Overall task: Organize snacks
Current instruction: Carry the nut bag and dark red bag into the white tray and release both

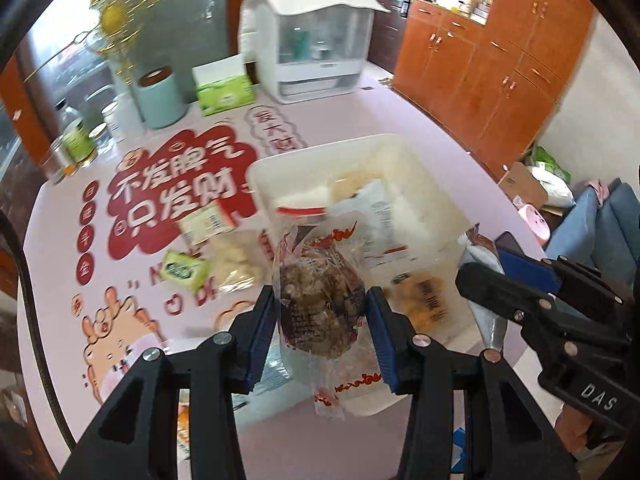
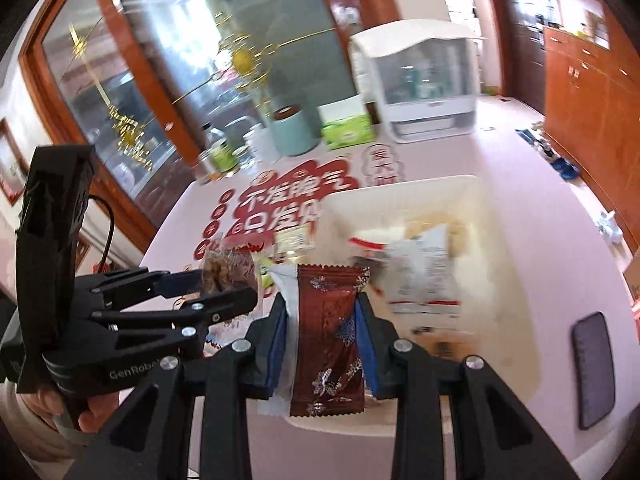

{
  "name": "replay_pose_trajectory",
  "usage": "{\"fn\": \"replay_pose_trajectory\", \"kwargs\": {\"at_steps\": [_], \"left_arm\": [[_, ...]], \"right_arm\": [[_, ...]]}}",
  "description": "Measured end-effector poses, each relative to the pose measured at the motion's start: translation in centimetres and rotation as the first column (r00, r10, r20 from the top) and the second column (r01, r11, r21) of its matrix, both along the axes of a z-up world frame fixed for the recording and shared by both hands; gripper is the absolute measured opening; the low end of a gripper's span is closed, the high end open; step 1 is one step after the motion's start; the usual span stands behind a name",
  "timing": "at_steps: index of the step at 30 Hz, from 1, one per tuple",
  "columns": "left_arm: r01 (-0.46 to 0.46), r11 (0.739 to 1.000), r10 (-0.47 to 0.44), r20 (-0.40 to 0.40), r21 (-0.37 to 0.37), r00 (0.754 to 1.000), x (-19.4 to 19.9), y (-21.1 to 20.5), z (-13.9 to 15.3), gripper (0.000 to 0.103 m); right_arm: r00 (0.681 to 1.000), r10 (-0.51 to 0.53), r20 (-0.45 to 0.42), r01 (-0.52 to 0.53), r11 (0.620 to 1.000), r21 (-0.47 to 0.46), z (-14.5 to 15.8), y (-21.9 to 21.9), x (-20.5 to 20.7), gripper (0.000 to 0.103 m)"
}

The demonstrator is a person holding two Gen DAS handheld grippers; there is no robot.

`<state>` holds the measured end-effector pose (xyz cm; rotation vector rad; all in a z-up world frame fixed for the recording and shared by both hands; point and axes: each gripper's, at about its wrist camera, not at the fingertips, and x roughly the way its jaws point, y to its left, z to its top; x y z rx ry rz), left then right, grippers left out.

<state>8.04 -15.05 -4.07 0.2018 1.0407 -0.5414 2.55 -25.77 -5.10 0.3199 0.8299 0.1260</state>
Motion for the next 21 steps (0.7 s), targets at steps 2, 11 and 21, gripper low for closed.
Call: {"fn": "replay_pose_trajectory", "kwargs": {"at_steps": [2,11,21], "left_arm": [[0.009,1.0,-0.009,0.001,0.002,1.0,-0.1,-1.2,0.2,0.044],[0.029,1.0,-0.029,0.061,-0.006,0.998,1.0,-5.7,2.5,0.044],[0.003,0.999,-0.009,0.14,0.042,0.99,1.7,-7.1,3.1,0.064]], "right_arm": [[1.0,-0.023,0.001,0.023,1.0,0.012,0.2,-1.7,-0.5,0.032],[0.996,-0.084,0.032,0.083,0.996,0.019,1.3,-5.8,-0.6,0.032],[0.994,-0.109,0.031,0.11,0.994,-0.023,1.3,-7.3,1.7,0.034]]}}
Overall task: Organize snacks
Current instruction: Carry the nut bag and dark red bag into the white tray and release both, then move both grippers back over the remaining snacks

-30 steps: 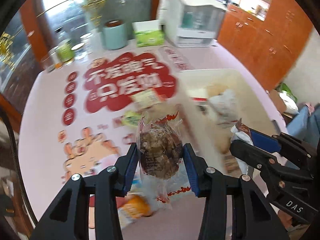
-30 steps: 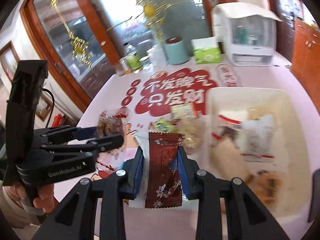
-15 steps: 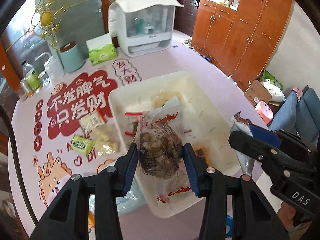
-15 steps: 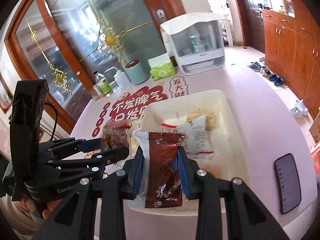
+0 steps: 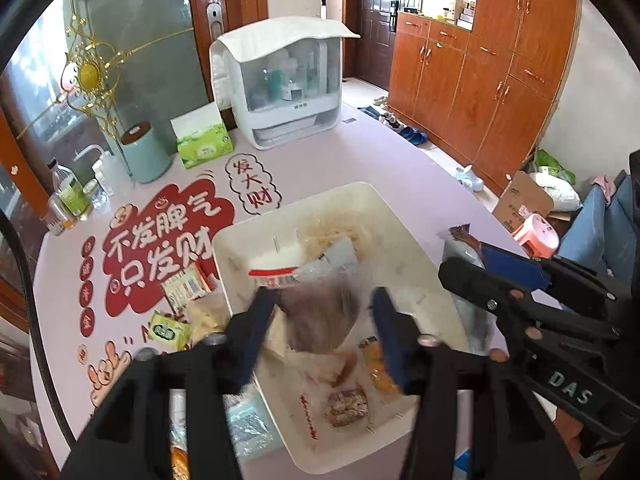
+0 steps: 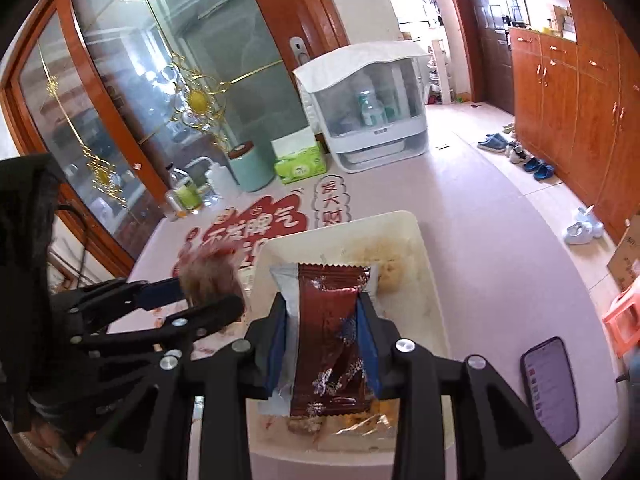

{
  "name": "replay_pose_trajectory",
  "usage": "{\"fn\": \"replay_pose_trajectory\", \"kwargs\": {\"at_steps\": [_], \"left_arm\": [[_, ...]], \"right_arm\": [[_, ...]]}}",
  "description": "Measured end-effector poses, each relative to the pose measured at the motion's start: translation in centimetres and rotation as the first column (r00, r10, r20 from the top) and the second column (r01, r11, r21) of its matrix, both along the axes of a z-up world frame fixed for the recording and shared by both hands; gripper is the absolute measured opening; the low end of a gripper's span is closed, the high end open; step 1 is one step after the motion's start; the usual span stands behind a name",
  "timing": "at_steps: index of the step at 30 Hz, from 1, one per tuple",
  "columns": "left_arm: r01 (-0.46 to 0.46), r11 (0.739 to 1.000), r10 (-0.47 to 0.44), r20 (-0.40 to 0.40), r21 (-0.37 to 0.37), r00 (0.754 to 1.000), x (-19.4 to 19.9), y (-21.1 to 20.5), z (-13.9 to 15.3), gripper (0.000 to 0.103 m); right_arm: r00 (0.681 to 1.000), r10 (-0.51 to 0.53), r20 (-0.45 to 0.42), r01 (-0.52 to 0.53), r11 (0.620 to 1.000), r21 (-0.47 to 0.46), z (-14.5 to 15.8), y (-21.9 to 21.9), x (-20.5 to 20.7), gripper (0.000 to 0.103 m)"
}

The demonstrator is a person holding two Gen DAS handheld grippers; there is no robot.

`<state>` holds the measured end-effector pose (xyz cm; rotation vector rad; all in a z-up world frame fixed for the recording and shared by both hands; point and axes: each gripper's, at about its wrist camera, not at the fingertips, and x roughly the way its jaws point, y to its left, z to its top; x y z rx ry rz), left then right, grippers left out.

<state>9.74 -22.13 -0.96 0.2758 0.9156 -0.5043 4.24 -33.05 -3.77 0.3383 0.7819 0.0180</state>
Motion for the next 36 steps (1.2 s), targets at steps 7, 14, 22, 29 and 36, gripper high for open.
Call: {"fn": "replay_pose_trajectory", "kwargs": {"at_steps": [7,14,22,29,36], "left_arm": [[-0.061,0.998,0.059,0.073,0.027,0.996,0.5,1.4,0.6,0.092],[-0.099,0.994,0.097,0.053,0.036,0.994,0.9,2.4,0.1,0.092],[-0.093,0.995,0.092,0.039,0.032,0.995,0.5,2.4,0.1,0.092],[-0.07,0.997,0.069,0.049,0.014,0.996,-0.7,2.3,0.7,0.092],[-0.065,0.998,0.065,0.069,-0.01,0.996,-1.9,3.0,1.8,0.093]], "right_arm": [[0.999,-0.023,-0.035,0.023,1.0,0.013,-0.8,-1.0,1.1,0.047],[0.999,-0.004,-0.035,0.005,1.0,0.012,-0.9,-0.3,1.8,0.049],[0.998,-0.016,-0.06,0.017,1.0,0.01,-1.3,-0.1,1.2,0.049],[0.997,-0.04,-0.063,0.041,0.999,0.011,-1.2,-0.2,0.3,0.049],[0.997,-0.048,-0.052,0.049,0.999,0.003,-0.7,0.1,-0.8,0.049]]}}
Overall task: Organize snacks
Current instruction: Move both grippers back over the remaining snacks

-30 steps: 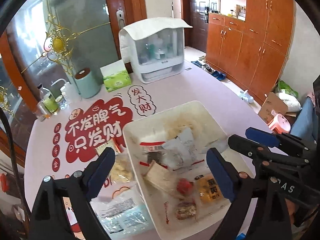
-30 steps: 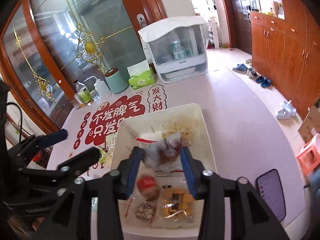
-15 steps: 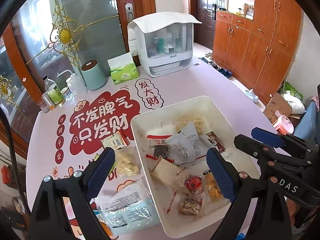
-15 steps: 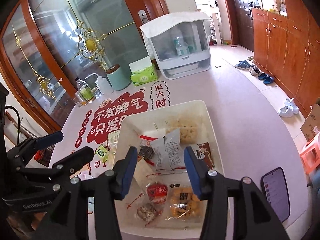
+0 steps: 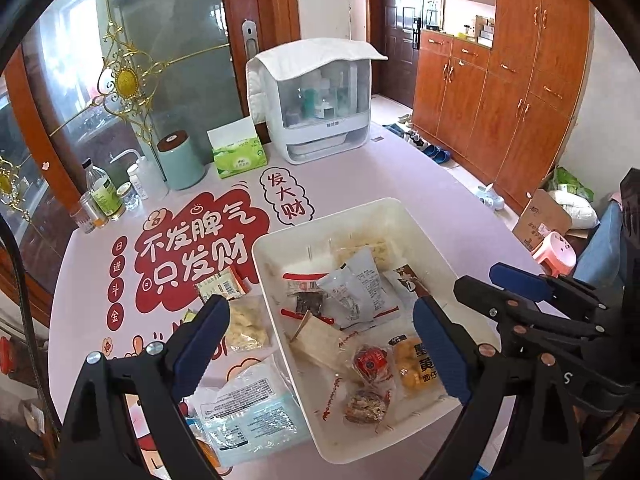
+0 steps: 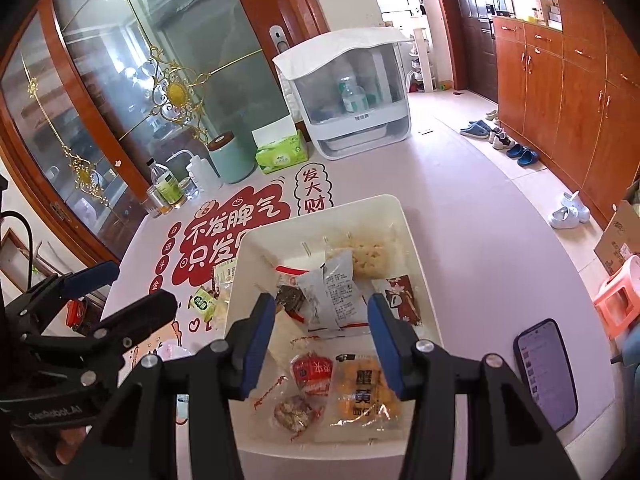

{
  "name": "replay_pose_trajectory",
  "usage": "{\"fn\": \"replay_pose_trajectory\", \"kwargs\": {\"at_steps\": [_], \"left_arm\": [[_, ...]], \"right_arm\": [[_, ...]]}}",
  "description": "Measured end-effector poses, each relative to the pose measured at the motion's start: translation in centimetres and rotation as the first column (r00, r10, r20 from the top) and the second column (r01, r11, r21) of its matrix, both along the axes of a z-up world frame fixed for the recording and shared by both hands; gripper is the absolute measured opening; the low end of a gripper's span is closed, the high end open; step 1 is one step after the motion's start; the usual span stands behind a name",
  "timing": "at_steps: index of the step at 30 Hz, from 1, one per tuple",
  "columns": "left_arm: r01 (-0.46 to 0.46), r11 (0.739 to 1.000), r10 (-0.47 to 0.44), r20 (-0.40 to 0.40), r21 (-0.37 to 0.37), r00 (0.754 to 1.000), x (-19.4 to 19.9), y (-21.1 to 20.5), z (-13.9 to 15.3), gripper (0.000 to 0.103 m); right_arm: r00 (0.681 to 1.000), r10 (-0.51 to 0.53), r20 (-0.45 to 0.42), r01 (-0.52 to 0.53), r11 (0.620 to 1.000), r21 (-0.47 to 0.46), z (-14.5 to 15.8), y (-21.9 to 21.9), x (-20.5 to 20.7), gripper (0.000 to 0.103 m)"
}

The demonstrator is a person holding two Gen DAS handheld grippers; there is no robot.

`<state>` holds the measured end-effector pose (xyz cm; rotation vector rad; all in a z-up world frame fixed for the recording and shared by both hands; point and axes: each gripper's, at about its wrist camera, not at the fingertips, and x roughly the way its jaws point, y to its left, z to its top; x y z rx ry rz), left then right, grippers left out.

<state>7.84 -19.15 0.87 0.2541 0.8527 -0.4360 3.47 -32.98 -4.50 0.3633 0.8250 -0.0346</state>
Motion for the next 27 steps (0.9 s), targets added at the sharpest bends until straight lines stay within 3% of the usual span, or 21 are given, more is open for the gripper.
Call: {"fn": "replay_pose_trajectory", "kwargs": {"at_steps": [16,27], "left_arm": [[-0.056,0.998,0.058,0.03,-0.038,0.998,-1.6,5.9,1.6,0.093],[-0.135,0.99,0.137,0.038,-0.049,0.99,-0.2,15.4,1.8,0.093]], "right_arm": [[1.0,-0.002,-0.011,0.002,1.0,-0.016,0.9,2.8,-1.4,0.049],[0.999,0.036,-0.019,-0.037,0.999,-0.032,1.9,10.0,0.3,0.049]]}}
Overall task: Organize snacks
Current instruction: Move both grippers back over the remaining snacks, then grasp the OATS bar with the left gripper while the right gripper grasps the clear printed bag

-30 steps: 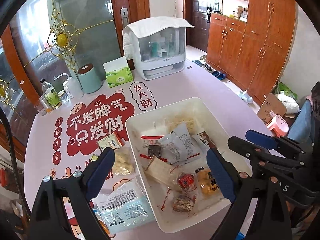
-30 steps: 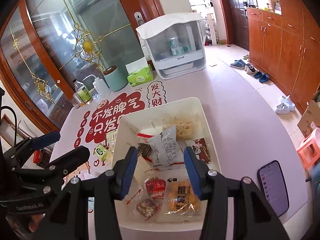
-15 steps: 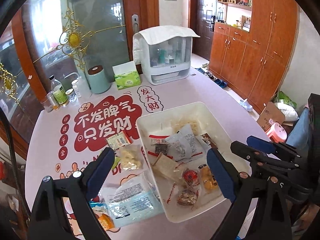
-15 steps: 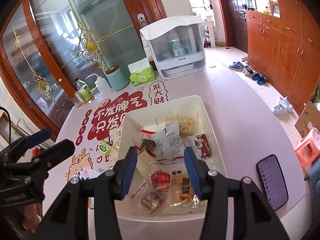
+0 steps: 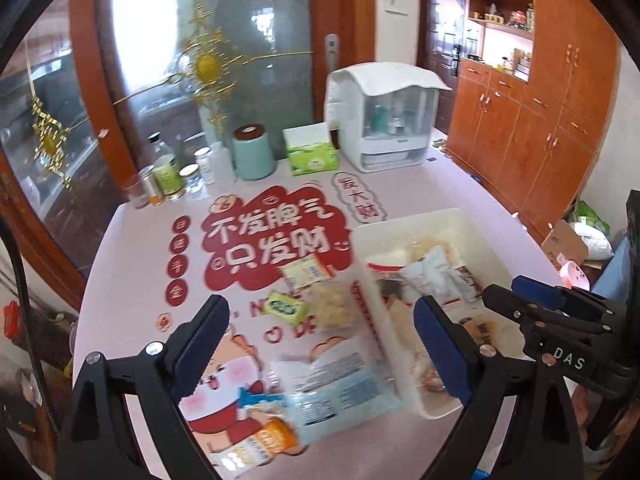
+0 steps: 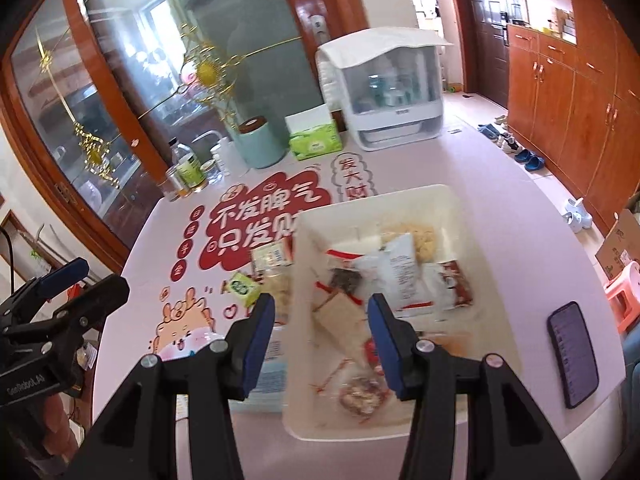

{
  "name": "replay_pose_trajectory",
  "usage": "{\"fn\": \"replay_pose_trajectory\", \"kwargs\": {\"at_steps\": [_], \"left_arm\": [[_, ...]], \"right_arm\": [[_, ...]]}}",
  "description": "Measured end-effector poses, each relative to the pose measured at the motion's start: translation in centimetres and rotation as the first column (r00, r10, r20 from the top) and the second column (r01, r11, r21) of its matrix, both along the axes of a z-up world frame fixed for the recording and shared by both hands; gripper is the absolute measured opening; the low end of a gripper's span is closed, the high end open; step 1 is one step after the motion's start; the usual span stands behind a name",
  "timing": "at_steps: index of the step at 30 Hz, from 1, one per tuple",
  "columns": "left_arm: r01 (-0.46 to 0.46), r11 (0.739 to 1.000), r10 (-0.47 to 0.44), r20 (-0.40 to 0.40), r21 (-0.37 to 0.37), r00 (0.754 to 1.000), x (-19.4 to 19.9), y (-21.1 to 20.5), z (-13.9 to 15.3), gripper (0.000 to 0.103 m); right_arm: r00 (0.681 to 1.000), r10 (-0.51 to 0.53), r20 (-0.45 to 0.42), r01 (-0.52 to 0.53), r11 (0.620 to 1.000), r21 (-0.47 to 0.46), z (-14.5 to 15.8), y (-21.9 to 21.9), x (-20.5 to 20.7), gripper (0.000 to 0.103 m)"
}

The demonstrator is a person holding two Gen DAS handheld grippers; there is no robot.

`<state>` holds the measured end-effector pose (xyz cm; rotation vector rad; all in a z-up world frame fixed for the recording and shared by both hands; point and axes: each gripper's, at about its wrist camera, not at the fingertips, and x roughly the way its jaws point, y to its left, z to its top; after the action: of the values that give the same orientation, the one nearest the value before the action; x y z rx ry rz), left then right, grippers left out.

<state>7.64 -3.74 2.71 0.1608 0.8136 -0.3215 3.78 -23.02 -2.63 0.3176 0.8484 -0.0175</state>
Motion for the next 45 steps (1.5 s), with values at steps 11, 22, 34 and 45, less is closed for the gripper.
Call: {"fn": "replay_pose_trajectory", "kwargs": {"at_steps": [11,22,34,45], "left_arm": [[-0.1,0.995,0.098,-0.117,-0.006,0.988,4.4,11.4,-4.1,0.093],[0.031,0.998,-0.008,-0.342,0.062,0.94,4.5,16.4,-13.8,0.093],[0.379,0.915,-0.27,-0.483,0.142,0.833,-0.5,13.1,-24.5,0.093],[0.392,0.912,-0.316,-0.4,0.122,0.861,-2.2,12.8,-25.1,0.061]], "right_arm": [[0.994,0.066,-0.083,-0.067,0.998,-0.011,-1.8,9.9,3.0,0.049],[0.97,0.092,-0.223,-0.094,0.996,0.003,-7.5,16.7,4.8,0.049],[0.921,0.07,-0.384,-0.104,0.992,-0.068,-15.9,19.2,4.5,0.049],[0.935,0.02,-0.354,-0.108,0.967,-0.23,-18.0,21.5,3.8,0.081]]}}
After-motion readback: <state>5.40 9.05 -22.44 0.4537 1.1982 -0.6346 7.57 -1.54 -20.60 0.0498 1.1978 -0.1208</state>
